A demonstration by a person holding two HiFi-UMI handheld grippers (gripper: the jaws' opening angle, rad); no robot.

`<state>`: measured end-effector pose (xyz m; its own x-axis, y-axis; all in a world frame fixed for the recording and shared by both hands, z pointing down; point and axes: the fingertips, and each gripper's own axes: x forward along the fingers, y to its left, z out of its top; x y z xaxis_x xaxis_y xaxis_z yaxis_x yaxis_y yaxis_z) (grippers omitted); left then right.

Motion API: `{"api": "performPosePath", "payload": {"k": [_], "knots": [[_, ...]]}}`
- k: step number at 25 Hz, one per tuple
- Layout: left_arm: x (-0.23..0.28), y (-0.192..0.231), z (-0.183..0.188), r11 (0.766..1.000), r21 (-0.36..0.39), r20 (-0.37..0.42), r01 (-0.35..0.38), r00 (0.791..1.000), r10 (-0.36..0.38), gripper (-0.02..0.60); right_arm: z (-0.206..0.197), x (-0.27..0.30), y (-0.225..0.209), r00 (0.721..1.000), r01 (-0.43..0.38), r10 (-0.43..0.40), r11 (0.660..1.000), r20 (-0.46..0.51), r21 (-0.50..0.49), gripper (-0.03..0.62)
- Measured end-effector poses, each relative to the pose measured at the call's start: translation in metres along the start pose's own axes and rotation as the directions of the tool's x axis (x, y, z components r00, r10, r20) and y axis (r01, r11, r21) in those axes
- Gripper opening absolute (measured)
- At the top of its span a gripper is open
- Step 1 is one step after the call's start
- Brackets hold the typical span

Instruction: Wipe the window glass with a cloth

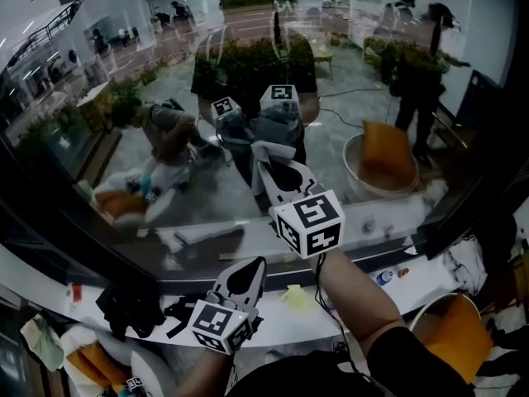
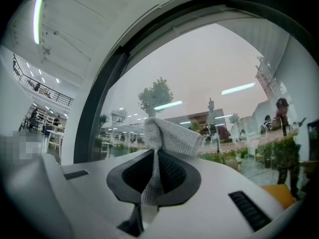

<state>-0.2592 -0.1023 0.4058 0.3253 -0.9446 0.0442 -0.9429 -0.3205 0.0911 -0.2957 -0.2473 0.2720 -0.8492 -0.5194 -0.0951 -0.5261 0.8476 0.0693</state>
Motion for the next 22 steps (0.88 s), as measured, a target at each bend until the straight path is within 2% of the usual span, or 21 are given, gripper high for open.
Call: {"api": "performPosePath", "payload": {"k": [5, 22], "knots": [[0.051, -0.046, -0.004, 0.999, 0.0, -0.011, 0.046, 0.999, -0.046, 0.0, -0.006, -0.043, -0.063, 0.999, 0.035, -0.035, 0.999, -0.005, -0.001, 0.041], [0.152, -0.166, 0.003, 0.983, 0.01, -0.057, 0.184, 0.981, -0.183, 0.0, 0.002, -0.158, -0.225, 0.98, 0.197, -0.197, 0.98, -0.025, 0.002, 0.041]]}}
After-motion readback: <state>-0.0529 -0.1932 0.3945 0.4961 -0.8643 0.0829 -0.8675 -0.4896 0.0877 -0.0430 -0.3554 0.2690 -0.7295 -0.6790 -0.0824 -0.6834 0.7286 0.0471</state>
